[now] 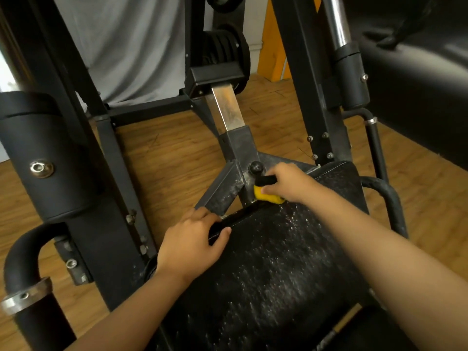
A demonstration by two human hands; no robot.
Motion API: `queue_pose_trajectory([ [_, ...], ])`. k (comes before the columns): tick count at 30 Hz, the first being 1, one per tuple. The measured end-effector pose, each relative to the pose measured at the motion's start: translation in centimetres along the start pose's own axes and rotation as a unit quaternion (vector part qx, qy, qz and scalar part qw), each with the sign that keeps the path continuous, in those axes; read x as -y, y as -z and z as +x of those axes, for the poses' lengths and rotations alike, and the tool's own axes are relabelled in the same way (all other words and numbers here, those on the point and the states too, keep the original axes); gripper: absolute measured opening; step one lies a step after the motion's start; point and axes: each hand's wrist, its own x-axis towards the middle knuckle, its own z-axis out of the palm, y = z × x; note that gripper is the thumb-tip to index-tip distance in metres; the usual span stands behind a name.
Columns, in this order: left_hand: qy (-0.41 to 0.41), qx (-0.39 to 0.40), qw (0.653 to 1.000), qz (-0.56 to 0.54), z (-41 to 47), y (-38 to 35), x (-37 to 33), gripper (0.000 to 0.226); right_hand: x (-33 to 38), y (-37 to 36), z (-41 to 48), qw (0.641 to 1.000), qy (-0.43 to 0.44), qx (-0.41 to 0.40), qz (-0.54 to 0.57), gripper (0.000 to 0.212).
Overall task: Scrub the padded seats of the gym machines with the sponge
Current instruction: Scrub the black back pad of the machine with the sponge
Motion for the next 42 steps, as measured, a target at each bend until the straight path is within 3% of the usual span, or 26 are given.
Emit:
queue_pose_trajectory([
  [5,-0.001,0.006,1.0,0.017,0.3,0.0,-0.1,0.055,-4.8,3.0,1.6,0.996,-0.077,-0.034,0.024,0.031],
  [9,0.004,0.015,0.999,0.029,0.2,0.0,-0.1,0.057,-2.9,1.1,1.1,0.999,-0.015,-0.007,0.042,0.011],
  [12,0.017,0.033,0.999,0.018,0.3,0.2,-0.1,0.056,-2.3,0.4,0.8,0.999,0.022,-0.006,0.038,0.012],
  [18,-0.019,0.095,0.995,0.014,3.4,0.5,-3.3,0.038,-7.0,3.6,1.9,0.994,-0.083,-0.069,-0.012,0.03],
  [21,-0.029,0.092,0.995,-0.033,6.9,-1.6,-6.9,0.036,-6.9,4.0,2.2,0.995,-0.08,-0.058,-0.018,0.021],
  [27,0.021,0.014,1.0,-0.019,10.3,-5.6,-9.8,0.039,-5.6,2.2,2.7,0.999,0.038,-0.006,-0.022,0.023],
  [35,0.018,-0.018,1.0,-0.01,10.2,-5.8,-9.8,0.041,-12.5,6.9,4.6,0.991,-0.079,-0.082,-0.068,0.02],
  [42,0.015,-0.027,1.0,0.003,10.0,-5.9,-9.9,0.04,-10.5,5.0,4.4,0.997,0.033,-0.031,-0.057,0.012],
])
